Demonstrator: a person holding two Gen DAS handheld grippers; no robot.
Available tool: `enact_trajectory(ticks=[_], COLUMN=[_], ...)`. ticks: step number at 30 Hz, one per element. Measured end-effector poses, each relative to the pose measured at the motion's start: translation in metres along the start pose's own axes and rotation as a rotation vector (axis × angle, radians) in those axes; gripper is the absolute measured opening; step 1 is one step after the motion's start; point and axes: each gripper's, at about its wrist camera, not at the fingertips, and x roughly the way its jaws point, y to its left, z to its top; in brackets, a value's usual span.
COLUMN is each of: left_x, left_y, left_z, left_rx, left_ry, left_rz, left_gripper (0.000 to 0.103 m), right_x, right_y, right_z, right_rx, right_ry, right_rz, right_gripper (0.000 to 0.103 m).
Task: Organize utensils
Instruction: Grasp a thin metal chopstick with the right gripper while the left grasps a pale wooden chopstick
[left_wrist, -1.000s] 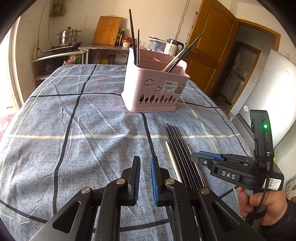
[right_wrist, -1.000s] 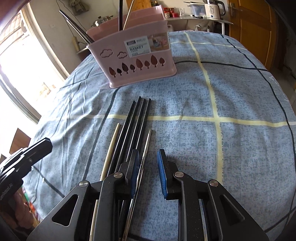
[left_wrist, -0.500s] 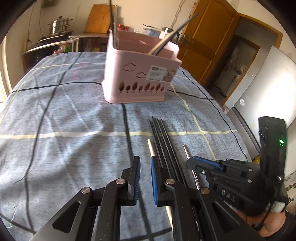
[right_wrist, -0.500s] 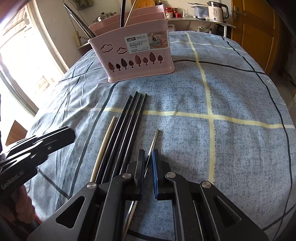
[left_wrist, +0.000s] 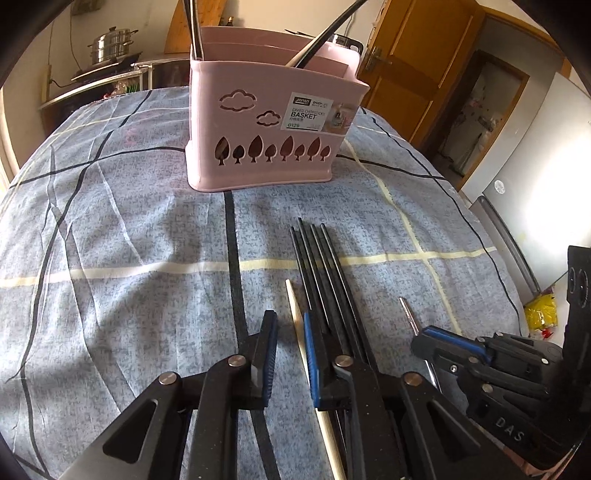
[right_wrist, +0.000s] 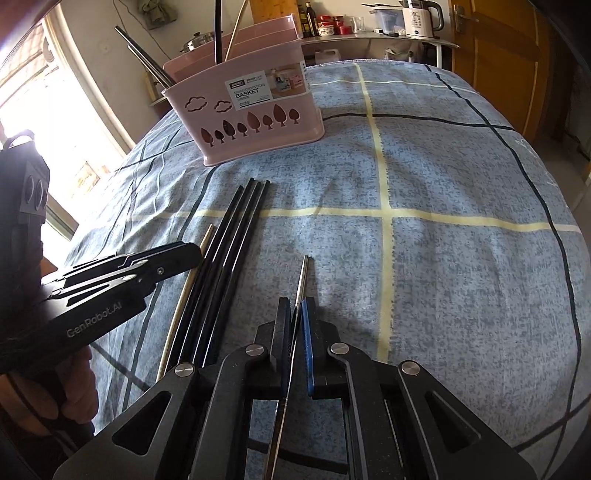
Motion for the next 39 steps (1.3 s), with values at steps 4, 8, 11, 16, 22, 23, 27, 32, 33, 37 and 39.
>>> enact_trajectory(ticks=[4, 8, 11, 16, 22, 23, 27, 32, 33, 37, 39], left_x=[0.004, 0.003, -0.002, -0.016, -0.017, -0.016, -0.011, -0.006, -0.006, -0.007, -0.014], left_y=[-0.008, -0.012, -0.004, 0.018, 0.029, 0.028, 0.020, 0.013, 0.014, 0.020, 0.020], left_z=[0.002, 0.002, -0.001, -0.010, -0.009, -0.007, -0.001, 0.005, 0.006, 0.011, 0.014], left_rx=[0.043, 0.086, 0.073, 0.052, 0.030, 0.035, 0.061, 0.080, 0.076, 0.037, 0.043], left_ry=[-0.006, 0.002, 0.020, 0.039, 0.066, 0.071, 0.089, 0.086, 0.088, 0.095, 0.078], left_rz=[0.041, 0.074, 0.056, 0.056, 0.040, 0.042, 0.046, 0.074, 0.080, 0.052, 0.055], left_gripper=[0.015, 0.011, 0.007, 0.006, 0.007, 0.008, 0.018, 0.015, 0.006, 0.005, 0.005], right_x=[0.000, -0.002, -0.004, -0.005, 0.001, 0.002, 0.008, 0.011, 0.011, 0.004, -0.002], right_y=[-0.001, -0.002, -0.005, -0.012, -0.008, -0.007, -0.004, -0.002, -0.002, 0.001, 0.003], right_z=[0.000, -0.002, -0.003, -0.004, 0.007, 0.009, 0.018, 0.021, 0.022, 0.025, 0.028], right_rx=[0.003, 0.001, 0.010, 0.031, 0.003, -0.006, -0.026, -0.044, -0.046, -0.052, -0.053], right_ry=[-0.003, -0.002, -0.001, 0.007, 0.024, 0.027, 0.044, 0.048, 0.050, 0.029, 0.009], right_rz=[0.002, -0.005, -0.016, -0.014, -0.052, -0.059, -0.078, -0.085, -0.081, -0.066, -0.055], right_gripper=[0.006, 0.006, 0.006, 0.006, 0.006, 0.006, 0.006, 0.005, 0.004, 0.004, 0.004])
